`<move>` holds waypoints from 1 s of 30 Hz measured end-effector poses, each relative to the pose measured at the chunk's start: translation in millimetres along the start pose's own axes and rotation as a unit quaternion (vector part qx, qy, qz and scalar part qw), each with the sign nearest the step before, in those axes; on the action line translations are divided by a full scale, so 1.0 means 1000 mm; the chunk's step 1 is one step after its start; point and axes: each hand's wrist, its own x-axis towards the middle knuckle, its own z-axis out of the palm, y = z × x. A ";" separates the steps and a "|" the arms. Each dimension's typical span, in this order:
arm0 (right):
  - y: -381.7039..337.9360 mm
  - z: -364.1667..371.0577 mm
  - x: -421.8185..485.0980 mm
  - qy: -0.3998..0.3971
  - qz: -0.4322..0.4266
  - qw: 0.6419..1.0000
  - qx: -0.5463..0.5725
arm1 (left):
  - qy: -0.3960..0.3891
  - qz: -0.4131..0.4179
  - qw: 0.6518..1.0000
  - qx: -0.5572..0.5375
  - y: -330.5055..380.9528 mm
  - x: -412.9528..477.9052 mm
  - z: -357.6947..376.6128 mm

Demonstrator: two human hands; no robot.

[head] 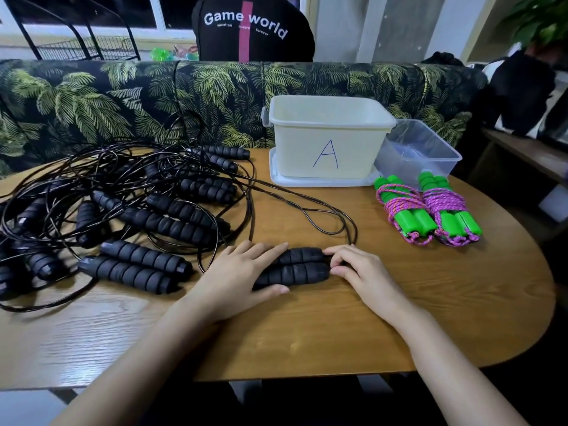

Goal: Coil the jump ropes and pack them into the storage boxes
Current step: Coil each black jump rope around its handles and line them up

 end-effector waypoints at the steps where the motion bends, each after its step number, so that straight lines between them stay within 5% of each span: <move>1: 0.000 -0.001 0.000 -0.002 0.001 1.000 0.002 | 0.001 0.000 1.000 -0.001 0.000 0.000 0.001; 14: 0.015 -0.017 0.008 -0.034 -0.023 0.998 -0.048 | -0.005 0.078 0.993 -0.083 -0.005 0.010 0.002; 18: 0.016 -0.032 0.016 -0.035 0.048 0.995 -0.082 | -0.011 0.088 0.993 -0.081 -0.004 0.040 0.005; 24: 0.005 -0.040 0.023 -0.072 0.035 0.956 -0.283 | 0.009 0.085 0.990 -0.110 -0.011 0.052 0.013; 30: 0.019 -0.037 0.007 0.016 -0.014 0.931 -0.364 | 0.061 0.043 0.990 -0.118 -0.020 0.036 0.017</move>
